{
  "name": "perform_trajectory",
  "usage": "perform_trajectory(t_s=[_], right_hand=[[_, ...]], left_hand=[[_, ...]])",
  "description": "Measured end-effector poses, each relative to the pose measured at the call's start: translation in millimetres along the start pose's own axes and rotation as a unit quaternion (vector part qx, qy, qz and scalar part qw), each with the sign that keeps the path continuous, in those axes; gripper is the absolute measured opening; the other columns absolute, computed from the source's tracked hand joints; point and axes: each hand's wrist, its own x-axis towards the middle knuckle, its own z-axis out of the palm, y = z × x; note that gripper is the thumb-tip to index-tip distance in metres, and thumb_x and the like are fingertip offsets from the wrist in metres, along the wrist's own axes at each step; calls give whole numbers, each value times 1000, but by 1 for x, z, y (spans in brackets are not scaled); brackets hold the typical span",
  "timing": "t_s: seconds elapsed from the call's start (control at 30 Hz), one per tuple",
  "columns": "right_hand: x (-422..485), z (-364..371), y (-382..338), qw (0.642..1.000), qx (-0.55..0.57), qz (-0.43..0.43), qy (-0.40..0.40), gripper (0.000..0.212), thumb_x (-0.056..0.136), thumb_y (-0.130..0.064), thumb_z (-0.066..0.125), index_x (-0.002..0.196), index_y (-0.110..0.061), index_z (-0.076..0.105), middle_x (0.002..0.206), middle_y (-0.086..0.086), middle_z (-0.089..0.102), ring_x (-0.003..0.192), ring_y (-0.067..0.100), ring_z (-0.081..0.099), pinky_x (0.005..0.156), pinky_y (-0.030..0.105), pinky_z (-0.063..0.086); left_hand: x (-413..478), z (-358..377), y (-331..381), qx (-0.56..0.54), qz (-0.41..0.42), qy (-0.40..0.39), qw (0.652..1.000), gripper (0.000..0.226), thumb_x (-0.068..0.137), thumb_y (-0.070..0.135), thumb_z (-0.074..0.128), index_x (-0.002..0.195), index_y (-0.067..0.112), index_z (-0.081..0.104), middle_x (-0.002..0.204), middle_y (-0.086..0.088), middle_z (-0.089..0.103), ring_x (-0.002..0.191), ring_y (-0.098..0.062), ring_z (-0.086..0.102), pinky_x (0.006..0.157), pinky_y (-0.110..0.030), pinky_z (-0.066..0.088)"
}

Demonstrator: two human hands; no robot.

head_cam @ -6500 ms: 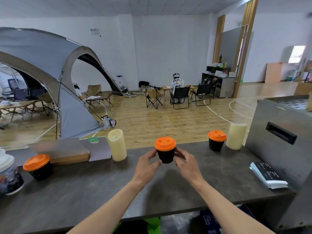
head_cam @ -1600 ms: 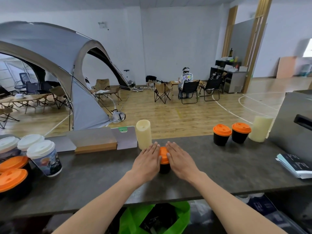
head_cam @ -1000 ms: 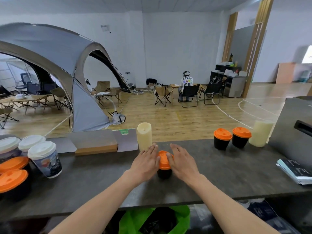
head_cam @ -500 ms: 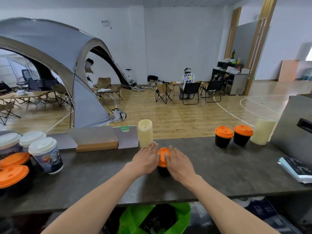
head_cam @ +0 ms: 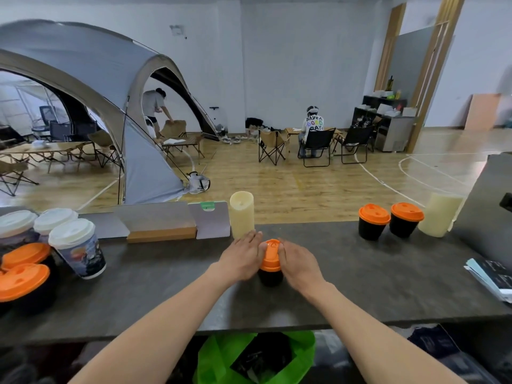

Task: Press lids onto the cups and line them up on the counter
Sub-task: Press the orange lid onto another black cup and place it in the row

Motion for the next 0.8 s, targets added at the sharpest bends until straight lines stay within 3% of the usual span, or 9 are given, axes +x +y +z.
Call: perform_trajectory(t_s=[0.1,0.27,0.33,0.4,0.47,0.57,0.67,0.8], right_hand=[[-10,8,-14,992,-95,45,63,30,107,-31,37,115,-18,62,107,4,72,96,21,70,83,33,56],[-10,7,-16,990,-124,48,55,29,106,-30,36,115,-15,60,108,6,71,99,23,68,86,37,56],[-9,4,-14,996,-59,43,42,37,108,-34,30,120,-15,60,115,8,70,106,26,66,92,39,52],[-11,-5,-9,995,84,57,-5,47,108,-43,29,133,-15,56,132,8,64,123,27,59,103,39,44],[-16,-12,-1,975,211,64,-41,59,105,-52,38,151,-15,41,148,4,52,134,20,50,112,34,35],[-25,-13,14,961,267,44,-62,74,94,-41,67,155,-18,33,147,-3,52,122,3,52,107,23,37],[-28,-11,23,947,308,49,-82,88,82,-40,81,154,-24,32,135,-13,51,115,1,55,99,19,40],[-24,-10,20,942,326,47,-62,69,85,-41,78,144,-26,44,130,-11,59,103,-6,60,85,10,46]], left_hand=[[10,2,-4,2,-6,1,1000,63,109,45,11,161,9,17,169,-13,17,157,-23,14,128,-44,14],[11,6,-7,2,-10,-1,1000,62,110,44,14,160,7,20,168,-15,17,157,-26,14,128,-45,15],[7,5,-7,-5,-13,10,1000,61,109,44,17,158,8,25,168,-15,20,156,-27,16,127,-44,16],[-5,0,-3,-47,-2,38,998,59,110,42,19,158,10,28,168,-10,23,155,-25,19,126,-40,17],[-22,-2,-3,-109,12,72,991,61,109,50,22,160,18,28,167,-2,27,153,-20,25,124,-37,21],[-43,5,-13,-178,45,50,982,68,101,66,33,159,31,24,161,4,39,145,-17,41,119,-37,33],[-52,11,-18,-224,53,29,973,71,99,66,44,159,37,21,159,8,40,138,-15,49,112,-31,42],[-57,9,-14,-250,63,44,965,66,99,62,48,156,41,24,158,6,42,136,-14,50,110,-31,44]])
